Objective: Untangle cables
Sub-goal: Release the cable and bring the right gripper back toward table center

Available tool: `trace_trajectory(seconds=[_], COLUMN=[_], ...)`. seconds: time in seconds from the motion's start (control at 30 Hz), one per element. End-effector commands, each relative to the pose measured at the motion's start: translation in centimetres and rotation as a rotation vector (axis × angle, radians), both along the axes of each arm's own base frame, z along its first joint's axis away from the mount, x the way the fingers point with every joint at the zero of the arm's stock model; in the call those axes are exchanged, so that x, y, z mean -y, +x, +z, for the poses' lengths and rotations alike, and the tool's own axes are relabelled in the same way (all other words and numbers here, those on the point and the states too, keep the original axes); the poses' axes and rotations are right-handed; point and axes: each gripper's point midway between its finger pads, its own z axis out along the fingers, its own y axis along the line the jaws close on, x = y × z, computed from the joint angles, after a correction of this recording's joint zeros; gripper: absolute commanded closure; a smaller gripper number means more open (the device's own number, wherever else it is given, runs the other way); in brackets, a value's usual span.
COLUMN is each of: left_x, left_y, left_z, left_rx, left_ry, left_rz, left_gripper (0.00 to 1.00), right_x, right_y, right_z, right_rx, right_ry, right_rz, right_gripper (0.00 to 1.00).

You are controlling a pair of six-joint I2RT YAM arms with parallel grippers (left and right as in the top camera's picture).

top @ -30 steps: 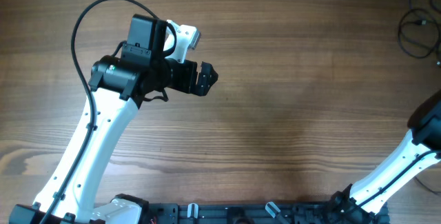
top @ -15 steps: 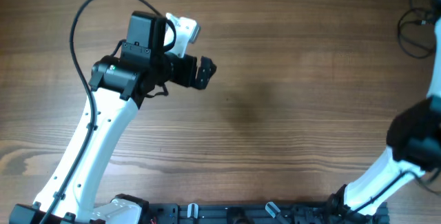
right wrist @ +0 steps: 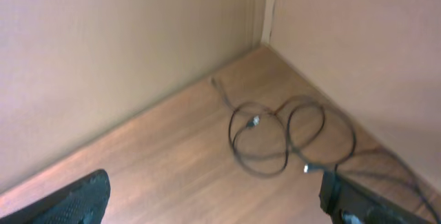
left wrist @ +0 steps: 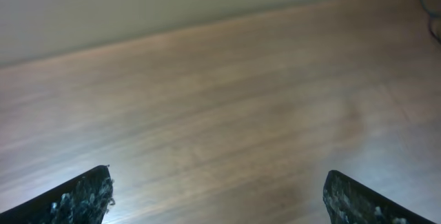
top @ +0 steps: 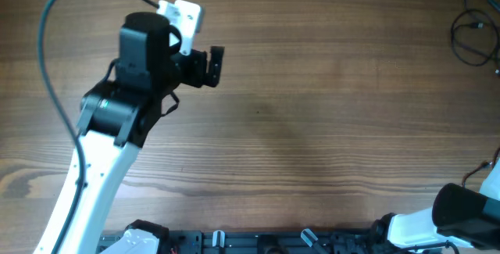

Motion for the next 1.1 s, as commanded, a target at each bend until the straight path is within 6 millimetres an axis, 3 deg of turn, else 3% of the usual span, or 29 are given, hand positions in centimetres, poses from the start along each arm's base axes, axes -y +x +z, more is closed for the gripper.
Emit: trace_trajectory(seconds=[0.0,0.17,0.3,0.47,0.6,0.8,0.93,1.07], left_x=[-3.2,-5.2,-6.1,-3.9,-3.8,-3.2,-2.1,-1.5], left_y=[-0.8,-1.3,-0.9,-1.2,-0.6,1.5,3.3,4.5], left_z=[3.2,4.2,4.5,4.5,4.3,1.2,-1.6,-3.1], left_rx=[0.111,0.128,0.131,0.109,0.091,0.006,-0.062,-0.085], left_ry=[0.059,0.018,-0.033,-0.106,-0.179,-0.167,-0.160,-0.136], left_rz=[0.129,0.218,0.273,0.162,0.212,0.221,0.191,0.162], left_gripper=[0.00,0.00,0.00,0.00,0.00,0.00,0.00,0.00], right_x=[-2.9,-7.1,-12.0,-16.0,-18.3,-20.9,-21.9,-22.6], right_y=[0.2,-0.6,-2.1,-4.5,-5.9,-6.0,-5.1,-3.6], right_z=[-0.8,-0.7,-1.2,-2.8,-4.0,-4.2,-4.2,-5.1], right_rx=[-0.038,-0.083,-0.158,-0.264,-0.346,-0.350,-0.321,-0.291], right_ry=[0.046,0.039,0.027,0.067,0.071,0.063,0.034,0.035], right_rz=[0.066,0.141,0.233,0.305,0.365,0.413,0.429,0.438], right_gripper=[0.00,0.00,0.00,0.01,0.00,0.00,0.00,0.00])
